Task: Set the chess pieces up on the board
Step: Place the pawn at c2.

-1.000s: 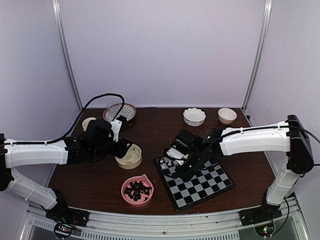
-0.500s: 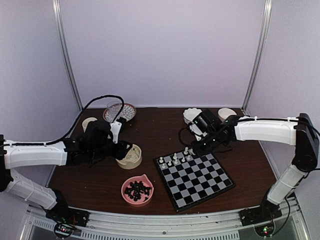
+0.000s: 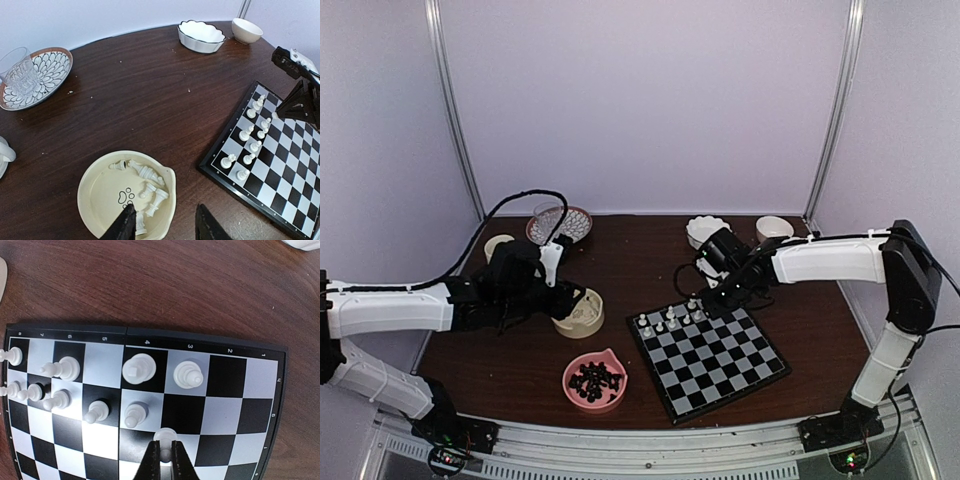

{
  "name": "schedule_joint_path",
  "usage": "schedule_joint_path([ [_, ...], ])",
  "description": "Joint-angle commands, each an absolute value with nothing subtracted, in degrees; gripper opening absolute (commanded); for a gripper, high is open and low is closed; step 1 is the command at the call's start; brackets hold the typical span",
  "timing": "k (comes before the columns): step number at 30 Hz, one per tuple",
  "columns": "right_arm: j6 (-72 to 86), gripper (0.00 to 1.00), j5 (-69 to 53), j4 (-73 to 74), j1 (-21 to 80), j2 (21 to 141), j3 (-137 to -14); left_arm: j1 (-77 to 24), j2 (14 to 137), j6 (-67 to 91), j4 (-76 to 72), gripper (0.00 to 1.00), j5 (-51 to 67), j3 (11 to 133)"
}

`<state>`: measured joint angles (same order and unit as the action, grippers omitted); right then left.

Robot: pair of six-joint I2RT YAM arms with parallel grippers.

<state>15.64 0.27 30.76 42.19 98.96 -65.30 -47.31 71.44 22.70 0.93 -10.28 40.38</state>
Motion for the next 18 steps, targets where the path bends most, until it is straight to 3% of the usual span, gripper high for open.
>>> schedule_joint_path([
  [1,16.0,0.05,1.92,29.23,41.45,100.49,-66.09,-47.2,70.03,23.29,-1.22,0.4,-9.87,40.1],
  [18,15.73,0.06,2.49,28.74,40.96,102.74,-67.06,-47.2,70.07,23.55,-1.14,0.4,-9.23,40.21],
])
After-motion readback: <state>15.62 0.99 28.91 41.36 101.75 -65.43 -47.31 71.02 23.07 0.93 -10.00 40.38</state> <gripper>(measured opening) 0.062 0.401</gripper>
